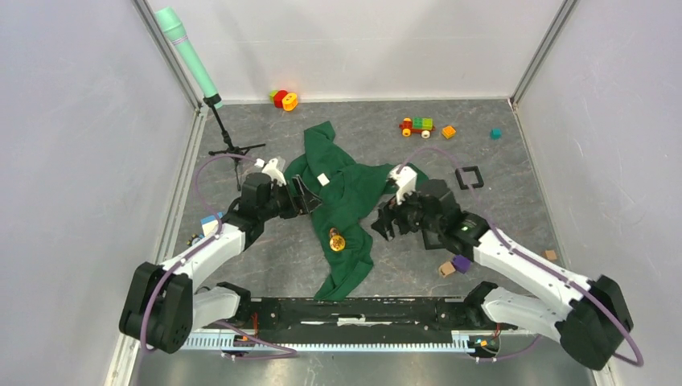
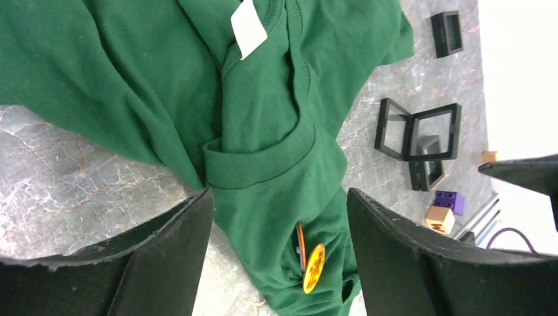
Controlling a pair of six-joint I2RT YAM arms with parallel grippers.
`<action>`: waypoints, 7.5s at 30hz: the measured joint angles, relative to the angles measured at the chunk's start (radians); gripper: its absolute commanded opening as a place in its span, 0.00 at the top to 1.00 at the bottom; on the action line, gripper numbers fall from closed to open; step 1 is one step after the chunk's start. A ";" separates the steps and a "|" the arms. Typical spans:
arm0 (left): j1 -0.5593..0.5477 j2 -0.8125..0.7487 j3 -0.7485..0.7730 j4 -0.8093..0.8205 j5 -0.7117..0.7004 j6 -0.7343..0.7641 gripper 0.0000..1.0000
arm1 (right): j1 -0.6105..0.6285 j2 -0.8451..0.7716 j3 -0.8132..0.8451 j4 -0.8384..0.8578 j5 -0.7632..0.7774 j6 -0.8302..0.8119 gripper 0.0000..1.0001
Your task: Remove the brooch from the garment
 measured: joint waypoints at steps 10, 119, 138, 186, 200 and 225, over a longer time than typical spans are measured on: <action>-0.031 0.206 0.079 -0.008 -0.004 0.062 0.32 | 0.195 0.261 0.005 0.053 0.132 0.013 0.33; -0.439 0.010 -0.034 -0.225 -0.373 -0.031 0.77 | 0.107 0.535 0.111 0.229 -0.294 -0.084 1.00; -0.324 -0.146 0.043 -0.249 -0.182 -0.045 0.43 | 0.108 0.278 0.071 0.323 -0.288 0.011 1.00; -0.324 -0.120 -0.022 -0.258 -0.153 -0.070 0.98 | 0.108 0.346 0.002 0.207 -0.095 0.056 0.90; -0.323 -0.126 0.019 -0.251 0.050 -0.044 0.98 | 0.063 0.245 -0.074 0.286 -0.208 0.035 0.19; -0.321 -0.011 0.282 -0.455 0.225 0.233 0.69 | 0.002 0.378 0.009 0.380 -0.669 -0.180 0.95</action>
